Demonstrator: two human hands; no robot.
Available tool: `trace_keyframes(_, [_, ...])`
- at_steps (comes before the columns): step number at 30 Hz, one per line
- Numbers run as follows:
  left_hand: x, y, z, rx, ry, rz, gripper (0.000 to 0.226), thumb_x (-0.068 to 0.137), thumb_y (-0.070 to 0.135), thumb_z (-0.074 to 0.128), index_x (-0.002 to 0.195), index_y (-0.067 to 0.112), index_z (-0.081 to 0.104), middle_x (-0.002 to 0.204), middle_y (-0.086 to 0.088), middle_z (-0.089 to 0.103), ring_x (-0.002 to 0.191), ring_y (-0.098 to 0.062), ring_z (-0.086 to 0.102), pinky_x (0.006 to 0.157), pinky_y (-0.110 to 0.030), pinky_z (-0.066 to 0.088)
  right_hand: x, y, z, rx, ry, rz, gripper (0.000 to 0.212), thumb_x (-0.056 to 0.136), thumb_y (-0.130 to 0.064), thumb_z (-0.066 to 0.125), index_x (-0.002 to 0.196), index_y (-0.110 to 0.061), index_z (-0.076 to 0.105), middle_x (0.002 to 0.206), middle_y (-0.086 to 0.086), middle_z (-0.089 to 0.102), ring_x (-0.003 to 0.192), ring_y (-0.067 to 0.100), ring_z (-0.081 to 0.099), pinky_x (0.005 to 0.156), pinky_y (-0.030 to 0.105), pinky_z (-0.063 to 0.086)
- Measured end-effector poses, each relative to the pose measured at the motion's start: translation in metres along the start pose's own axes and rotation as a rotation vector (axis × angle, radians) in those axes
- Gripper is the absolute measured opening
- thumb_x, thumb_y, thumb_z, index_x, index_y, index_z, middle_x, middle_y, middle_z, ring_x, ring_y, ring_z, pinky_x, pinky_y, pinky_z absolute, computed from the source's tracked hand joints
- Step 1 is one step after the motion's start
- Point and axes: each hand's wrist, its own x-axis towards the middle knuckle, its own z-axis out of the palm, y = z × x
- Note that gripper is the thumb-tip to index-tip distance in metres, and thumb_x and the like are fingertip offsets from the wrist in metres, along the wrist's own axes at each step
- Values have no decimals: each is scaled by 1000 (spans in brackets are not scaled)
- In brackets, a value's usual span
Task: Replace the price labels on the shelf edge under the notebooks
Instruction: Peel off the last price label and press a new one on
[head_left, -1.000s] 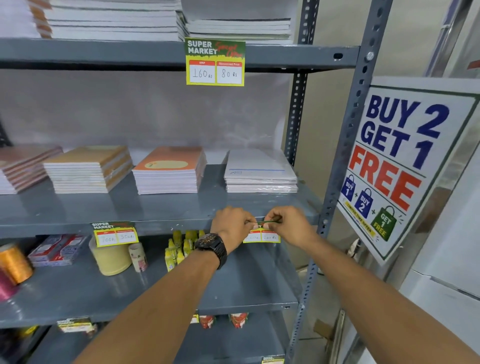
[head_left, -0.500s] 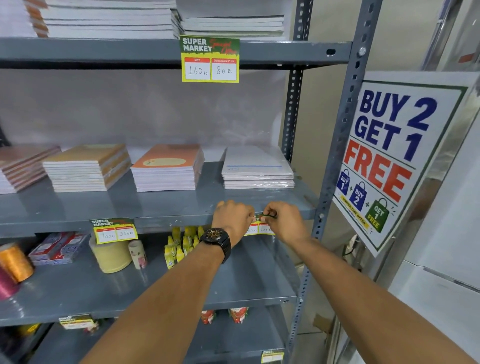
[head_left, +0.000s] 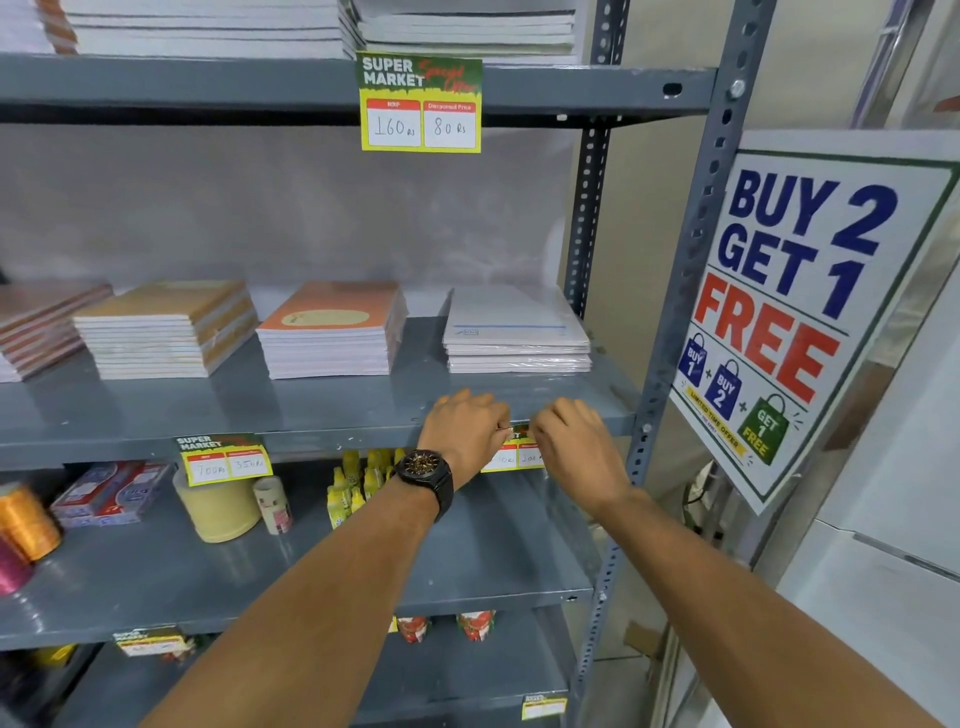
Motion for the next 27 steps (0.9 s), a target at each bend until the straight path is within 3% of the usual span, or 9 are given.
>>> trace_keyframes(2, [-3, -6, -1, -59, -15, 2, 19, 90, 36, 59, 103, 23, 62, 104, 1, 65, 101, -25, 54, 85, -39, 42, -17, 5, 6, -2, 31, -157, 8, 84, -13, 64, 92, -13, 62, 93, 4, 63, 82, 29, 57, 73, 43, 50])
trace_keyframes(5, [-6, -15, -3, -93, -29, 2, 21, 87, 34, 63, 105, 24, 62, 105, 2, 65, 102, -24, 54, 86, -39, 45, -41, 15, 22, -76, -50, -318, 29, 91, -17, 56, 119, -10, 60, 125, 8, 64, 116, 28, 57, 98, 44, 48])
trace_keyframes(7, [-6, -20, -4, -108, -29, -2, 22, 87, 33, 64, 106, 24, 61, 105, 2, 64, 102, -22, 54, 86, -39, 47, -50, 17, 30, -160, -140, -348, 47, 93, -18, 51, 139, -8, 45, 148, 11, 46, 139, 27, 39, 114, 45, 32])
trace_keyframes(9, [-6, -22, -6, -127, -27, -5, 22, 86, 32, 65, 106, 23, 61, 106, 2, 63, 102, -22, 55, 86, -40, 48, -51, 14, 33, -214, -207, -332, 58, 96, -17, 44, 150, -7, 25, 158, 13, 25, 147, 28, 21, 119, 46, 19])
trace_keyframes(12, [-5, -27, -9, -137, -28, -17, 19, 88, 30, 64, 106, 23, 62, 106, 2, 64, 102, -22, 57, 85, -41, 51, -49, 9, 33, -243, -246, -306, 67, 88, -9, 32, 152, -6, 13, 159, 14, 17, 148, 29, 13, 118, 47, 13])
trace_keyframes(17, [-4, -30, -11, -111, -34, -38, 17, 91, 31, 58, 105, 25, 66, 106, 2, 67, 100, -23, 59, 82, -40, 52, -48, 8, 38, -328, -247, -302, 68, 82, -9, 23, 150, -4, 21, 158, 15, 21, 147, 31, 19, 116, 50, 14])
trace_keyframes(27, [-7, -27, -7, -74, -2, -61, 15, 91, 33, 56, 99, 30, 68, 103, 3, 67, 99, -24, 59, 78, -39, 52, -46, 1, 35, -414, -303, -248, 65, 85, -14, 24, 150, -6, 23, 158, 12, 25, 147, 28, 22, 115, 52, 13])
